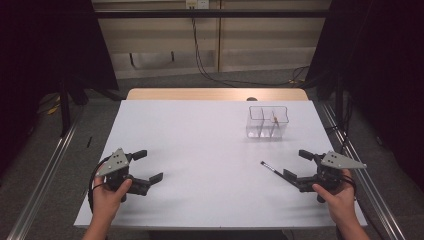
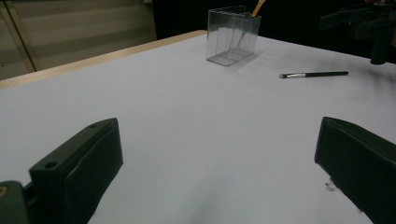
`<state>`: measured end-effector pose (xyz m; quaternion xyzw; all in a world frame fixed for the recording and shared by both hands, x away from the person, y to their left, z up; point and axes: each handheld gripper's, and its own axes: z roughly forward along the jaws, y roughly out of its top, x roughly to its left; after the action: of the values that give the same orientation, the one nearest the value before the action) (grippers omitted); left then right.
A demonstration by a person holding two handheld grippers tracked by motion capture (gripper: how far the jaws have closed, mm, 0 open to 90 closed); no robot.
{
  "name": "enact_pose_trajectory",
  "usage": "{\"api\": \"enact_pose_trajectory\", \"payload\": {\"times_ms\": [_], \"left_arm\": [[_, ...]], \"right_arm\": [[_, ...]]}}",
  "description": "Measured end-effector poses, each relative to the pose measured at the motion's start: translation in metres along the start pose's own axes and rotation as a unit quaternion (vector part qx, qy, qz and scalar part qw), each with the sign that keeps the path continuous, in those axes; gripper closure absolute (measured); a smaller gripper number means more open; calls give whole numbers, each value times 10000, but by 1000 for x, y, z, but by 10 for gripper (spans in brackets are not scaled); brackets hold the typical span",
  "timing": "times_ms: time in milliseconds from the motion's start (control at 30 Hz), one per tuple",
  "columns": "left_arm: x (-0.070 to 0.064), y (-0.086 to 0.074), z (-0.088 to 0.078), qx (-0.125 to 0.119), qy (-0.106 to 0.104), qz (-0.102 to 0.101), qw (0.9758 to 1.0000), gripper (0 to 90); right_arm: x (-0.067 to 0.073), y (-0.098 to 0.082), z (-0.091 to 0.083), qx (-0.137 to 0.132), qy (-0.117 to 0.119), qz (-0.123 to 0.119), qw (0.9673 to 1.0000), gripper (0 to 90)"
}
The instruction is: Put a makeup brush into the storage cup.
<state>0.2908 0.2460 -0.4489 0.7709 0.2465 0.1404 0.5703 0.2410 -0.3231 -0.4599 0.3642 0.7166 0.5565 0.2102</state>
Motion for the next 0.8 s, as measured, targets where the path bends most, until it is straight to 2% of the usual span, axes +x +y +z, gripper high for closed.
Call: {"api": "enact_pose_trajectory", "payload": {"times_ms": [200, 467, 800], "left_arm": [[0, 1, -1, -26, 0, 1, 10000, 8], [1, 1, -2, -18, -2, 6, 10000, 8], [1, 1, -1, -4, -8, 35, 10000, 8]], "right_arm": [[1, 2, 0, -2, -11, -87, 10000, 26], [-1, 6, 0, -84, -76, -53, 9999, 26], [-4, 11, 8, -17, -61, -82, 9999, 27]]}}
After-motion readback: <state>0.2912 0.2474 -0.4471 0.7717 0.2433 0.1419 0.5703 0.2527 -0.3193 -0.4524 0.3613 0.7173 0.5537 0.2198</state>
